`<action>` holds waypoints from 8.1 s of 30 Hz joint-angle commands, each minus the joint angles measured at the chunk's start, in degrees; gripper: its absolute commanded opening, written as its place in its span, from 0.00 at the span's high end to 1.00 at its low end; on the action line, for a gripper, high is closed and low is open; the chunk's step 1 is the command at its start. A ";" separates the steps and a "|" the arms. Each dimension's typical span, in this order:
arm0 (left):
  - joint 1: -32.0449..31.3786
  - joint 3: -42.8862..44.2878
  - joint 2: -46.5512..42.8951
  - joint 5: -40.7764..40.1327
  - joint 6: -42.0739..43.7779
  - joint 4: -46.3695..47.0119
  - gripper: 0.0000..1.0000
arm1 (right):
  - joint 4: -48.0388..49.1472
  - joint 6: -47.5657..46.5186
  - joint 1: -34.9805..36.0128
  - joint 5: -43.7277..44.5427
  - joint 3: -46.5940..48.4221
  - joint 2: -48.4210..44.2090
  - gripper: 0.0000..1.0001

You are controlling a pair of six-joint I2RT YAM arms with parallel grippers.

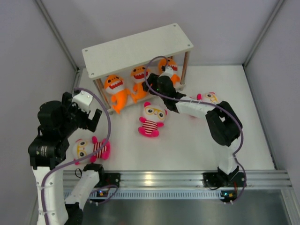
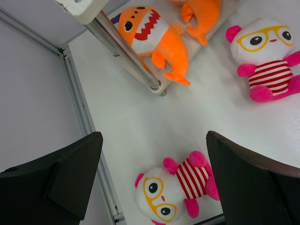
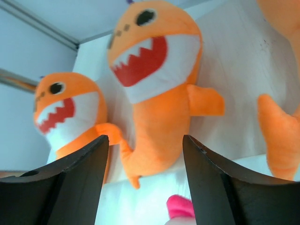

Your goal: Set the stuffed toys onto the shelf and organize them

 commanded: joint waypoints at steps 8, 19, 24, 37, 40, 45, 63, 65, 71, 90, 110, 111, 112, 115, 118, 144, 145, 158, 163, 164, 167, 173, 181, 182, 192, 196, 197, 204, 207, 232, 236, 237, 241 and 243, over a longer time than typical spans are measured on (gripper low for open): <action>-0.11 -0.04 -1.09 0.08 0.10 1.40 0.01 | -11.14 -6.32 4.29 -0.33 -7.61 -21.17 0.35; -0.11 0.31 -1.27 0.08 -2.45 1.31 0.02 | -34.01 -4.22 0.09 9.79 -32.13 -51.95 0.18; -0.11 0.66 -1.18 -2.64 -2.98 1.31 0.01 | -37.52 2.01 -27.93 2.79 -36.46 -51.18 0.18; -0.11 0.57 -1.10 -2.12 -3.06 1.31 0.01 | -40.25 15.83 -33.77 12.32 -24.51 -34.50 0.17; -0.11 0.57 -1.10 -2.38 -2.80 1.40 0.01 | -38.42 14.25 -33.85 10.83 -21.35 -29.58 0.21; -0.11 0.31 -1.10 -2.56 -2.71 1.31 0.01 | -36.31 11.88 -34.21 8.46 -19.05 -24.55 0.31; -0.11 0.84 -0.13 -1.77 -2.71 1.31 0.01 | -9.37 -3.49 -36.49 8.79 -38.20 -36.81 1.00; -0.11 0.75 -0.04 -1.42 -2.89 1.31 0.01 | -5.21 -10.40 -36.23 10.20 -40.49 -41.04 1.00; -0.11 0.40 0.13 -0.80 -3.33 1.40 0.01 | 5.69 -29.91 -34.74 11.35 -40.59 -53.27 1.00; -0.11 0.39 2.07 -2.12 -2.97 1.40 0.01 | 57.31 -66.98 -19.09 -30.46 -6.95 -31.70 1.00; -0.11 2.51 6.99 -2.82 -3.94 1.40 0.01 | 52.82 -53.69 -18.65 -47.70 21.03 -0.20 1.00; -0.11 2.59 7.08 -2.82 -4.03 1.31 0.02 | 52.65 -53.87 -18.65 -47.62 20.85 0.24 1.00; -0.11 2.59 7.16 -2.47 -4.20 1.40 0.01 | 52.64 -54.30 -18.65 -47.27 20.76 0.68 1.00; -0.11 2.68 7.25 -2.47 -4.21 1.40 0.01 | 52.56 -54.66 -18.74 -45.34 21.81 2.26 1.00; -0.11 2.59 7.34 -2.65 -4.21 1.31 0.01 | 50.98 -55.27 -19.44 -44.90 23.39 3.49 1.00; -0.11 1.98 7.69 -2.21 -4.21 1.31 0.01 | 48.43 -55.27 -23.22 -44.81 22.78 3.41 1.00; -0.11 1.98 7.61 -2.29 -4.12 1.40 0.01 | 48.34 -55.19 -23.22 -44.11 22.78 3.49 1.00; -0.11 1.63 7.25 -2.21 -3.94 1.31 0.01 | 47.99 -53.96 -23.13 -40.68 22.78 3.06 0.50; -0.11 1.45 7.25 -2.12 -3.85 1.31 0.01 | 48.34 -53.87 -23.13 -40.50 22.43 2.53 0.44; -0.11 1.36 7.25 -2.12 -3.85 1.40 0.01 | 48.42 -53.87 -23.13 -40.50 22.43 2.44 0.43; -0.11 1.36 7.25 -2.12 -3.68 1.40 0.01 | 48.69 -53.78 -23.22 -40.68 22.17 2.09 0.40; -0.11 1.10 7.17 -1.94 -3.77 1.31 0.01 | 48.95 -53.78 -23.13 -40.59 21.64 1.56 0.39; -0.11 0.92 6.99 -1.86 -3.59 1.40 0.01 | 50.27 -53.08 -23.13 -40.68 20.06 0.42 0.34; -0.11 0.92 7.08 -1.77 -3.59 1.40 0.01 | 50.36 -53.08 -23.13 -40.59 19.62 0.24 0.33; -0.11 0.57 6.64 -2.12 -3.50 1.31 0.01 | 58.70 -51.50 -23.13 -40.24 7.86 -7.13 0.17; -0.11 0.57 6.55 -2.12 -3.59 1.40 0.01 | 65.02 -47.73 -23.05 -32.45 -1.45 -17.30 0.14; -0.11 0.57 6.46 -2.12 -3.59 1.40 0.01 | 67.12 -45.37 -23.04 -30.68 -5.83 -19.42 0.14; -0.11 0.40 5.41 -2.38 -3.59 1.40 0.02 | 28.13 -36.38 -18.33 -15.05 -17.22 -43.68 0.26; -0.11 -0.22 4.79 -2.82 -3.50 1.40 0.01 | 5.51 -34.45 -9.81 0.52 -13.17 -49.67 0.31; -0.28 -3.73 1.01 -5.46 -3.06 1.40 0.02 | -30.76 -4.82 5.26 2.75 -4.21 -12.00 0.16; -0.11 -5.05 0.23 -9.40 -2.10 1.31 0.02 | -31.73 -4.13 5.26 -3.14 -3.40 -8.73 0.25; -0.02 -5.49 -0.13 -10.46 -1.23 1.40 0.02 | -31.56 -3.77 5.34 -3.67 -4.11 -8.55 0.26; 0.51 -9.00 -1.62 -15.65 0.45 1.40 0.01 | -30.68 -3.50 5.34 -4.55 -6.92 -7.32 0.29; 0.86 -9.80 -1.88 -16.53 0.71 1.40 0.02 | -30.59 -4.56 5.34 -4.12 -7.63 -7.40 0.37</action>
